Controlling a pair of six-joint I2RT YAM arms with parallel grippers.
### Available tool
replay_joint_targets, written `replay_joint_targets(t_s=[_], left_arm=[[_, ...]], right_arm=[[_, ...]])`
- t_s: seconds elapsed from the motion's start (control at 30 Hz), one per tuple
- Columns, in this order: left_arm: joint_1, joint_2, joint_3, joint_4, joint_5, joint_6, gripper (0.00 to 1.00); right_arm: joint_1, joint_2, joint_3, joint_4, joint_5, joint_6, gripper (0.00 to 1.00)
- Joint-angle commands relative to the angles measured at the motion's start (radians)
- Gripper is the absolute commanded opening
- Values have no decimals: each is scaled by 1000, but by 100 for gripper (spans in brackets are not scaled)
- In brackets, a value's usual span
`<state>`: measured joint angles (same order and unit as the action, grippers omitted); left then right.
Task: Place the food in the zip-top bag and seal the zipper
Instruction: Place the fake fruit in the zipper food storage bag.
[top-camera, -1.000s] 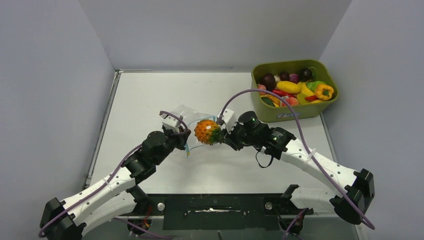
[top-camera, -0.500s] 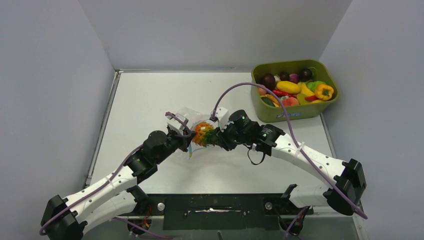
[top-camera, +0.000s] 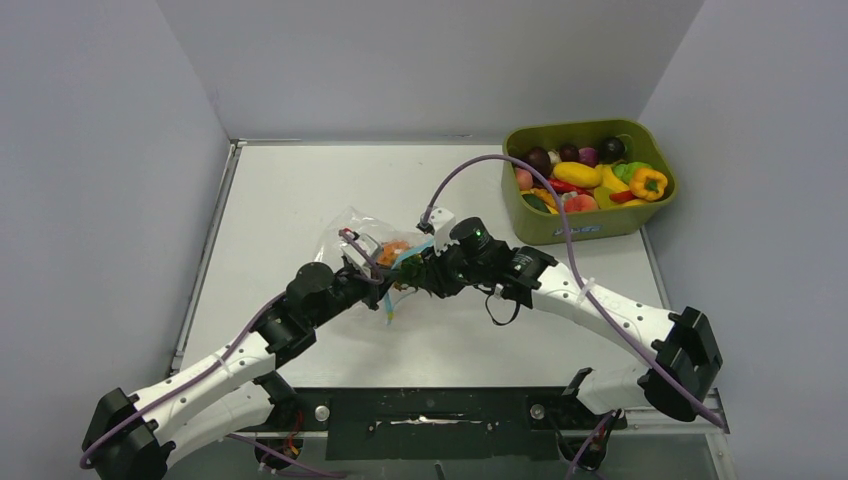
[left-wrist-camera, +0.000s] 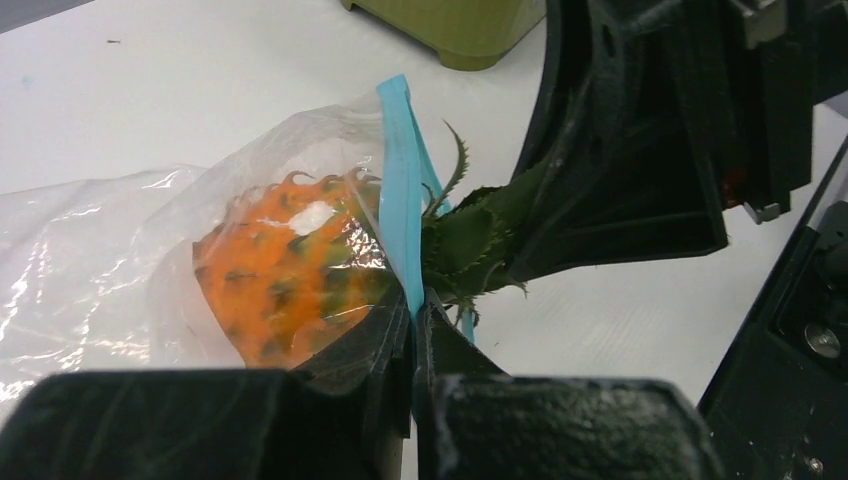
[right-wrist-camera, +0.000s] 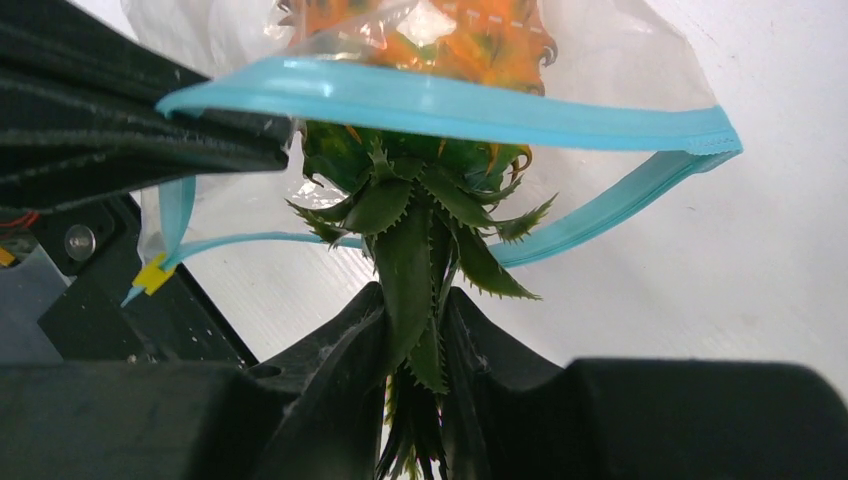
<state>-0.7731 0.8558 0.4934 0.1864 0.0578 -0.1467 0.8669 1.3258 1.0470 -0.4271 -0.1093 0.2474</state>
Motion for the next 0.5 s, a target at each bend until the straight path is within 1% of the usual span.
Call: replay_joint_targets(t_s=[0.0,0.2,0.3,0.47], left_arm=[[1,-12,0,91,97,15,0],[1,-13,-7,105,146,17,0],[1,-15,-5,108,173,18,0],[1,-22,11,75,167,32,0]], right_arm=[[9,4,46,124,0,87,23],[7,29,40,171,34,176,23],[0,39,26,192,35,195,22],[-22,24,-3,225,19,246,22]])
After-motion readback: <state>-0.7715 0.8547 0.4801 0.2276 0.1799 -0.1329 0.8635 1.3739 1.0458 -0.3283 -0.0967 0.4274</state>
